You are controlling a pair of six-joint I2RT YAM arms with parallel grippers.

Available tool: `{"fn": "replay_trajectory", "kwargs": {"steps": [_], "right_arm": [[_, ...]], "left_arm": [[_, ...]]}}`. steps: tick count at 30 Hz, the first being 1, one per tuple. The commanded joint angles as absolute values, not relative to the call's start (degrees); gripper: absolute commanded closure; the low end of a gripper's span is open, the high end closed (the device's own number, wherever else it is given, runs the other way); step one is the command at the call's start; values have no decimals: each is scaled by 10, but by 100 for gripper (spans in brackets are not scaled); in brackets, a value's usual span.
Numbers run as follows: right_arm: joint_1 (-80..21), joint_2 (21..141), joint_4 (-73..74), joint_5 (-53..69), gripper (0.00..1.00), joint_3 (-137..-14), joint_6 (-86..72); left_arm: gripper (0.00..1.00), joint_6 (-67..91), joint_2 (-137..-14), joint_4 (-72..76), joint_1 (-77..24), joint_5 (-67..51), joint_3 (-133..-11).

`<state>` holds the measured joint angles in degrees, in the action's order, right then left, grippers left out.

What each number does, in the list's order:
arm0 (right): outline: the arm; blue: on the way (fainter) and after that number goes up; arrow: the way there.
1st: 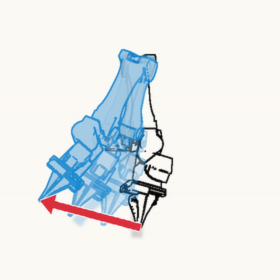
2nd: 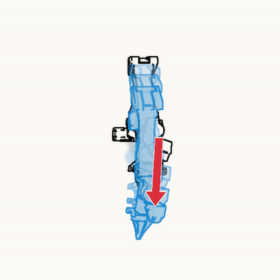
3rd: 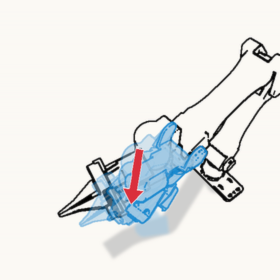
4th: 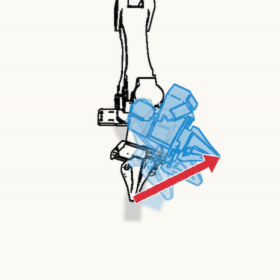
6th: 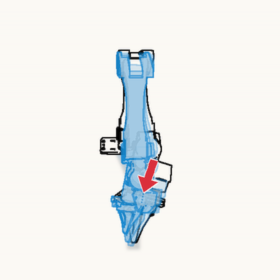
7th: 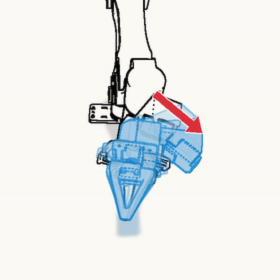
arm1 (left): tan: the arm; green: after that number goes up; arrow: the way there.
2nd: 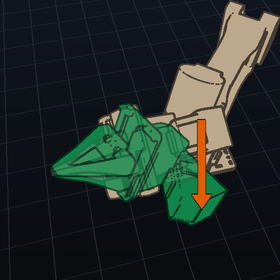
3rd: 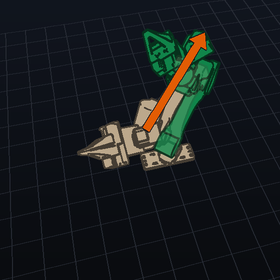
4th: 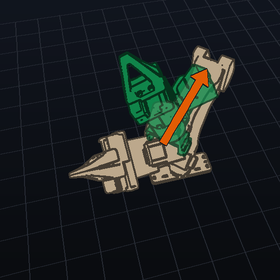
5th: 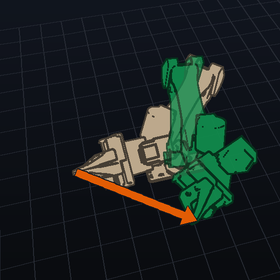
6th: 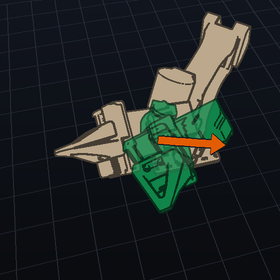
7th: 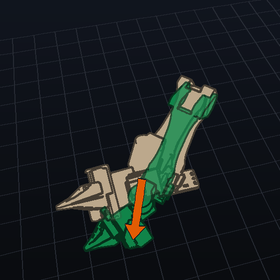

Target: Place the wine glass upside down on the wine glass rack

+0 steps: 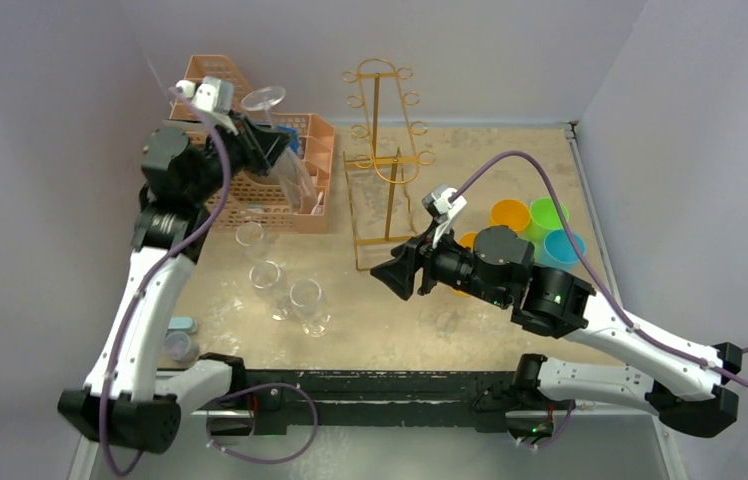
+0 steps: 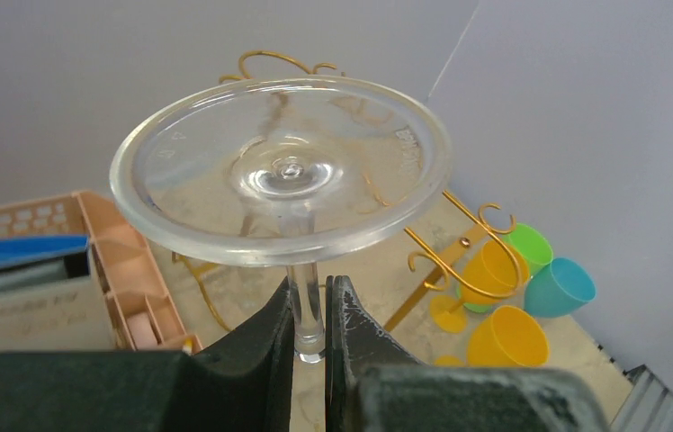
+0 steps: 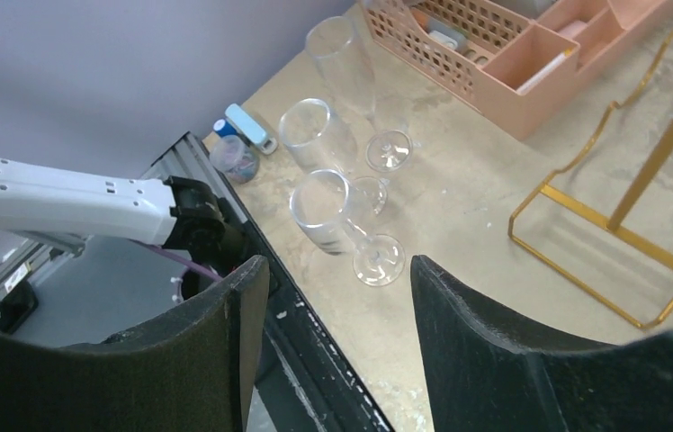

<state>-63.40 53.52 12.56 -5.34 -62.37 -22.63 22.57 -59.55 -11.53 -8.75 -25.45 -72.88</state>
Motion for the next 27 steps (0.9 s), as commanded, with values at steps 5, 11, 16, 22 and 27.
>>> {"fn": "replay_trajectory", "kwargs": {"steps": [5,11,16,22,27], "right_arm": [[-636,558,198,-81,38,-669,-278],[-636,555,184,-94,38,-661,-324],[-637,556,195,-136,44,-642,-359],[-636,557,159,-154,45,-615,-367],[-637,558,166,-148,45,-623,-356]], "left_arm": [[100,160,-768,136,-88,-352,-815],[100,120,-842,160,-89,-389,-855],[100,65,-882,178,-89,-392,-865],[100,45,-953,185,-89,-416,-917],[100,20,-1020,162,-91,-404,-973]]}}
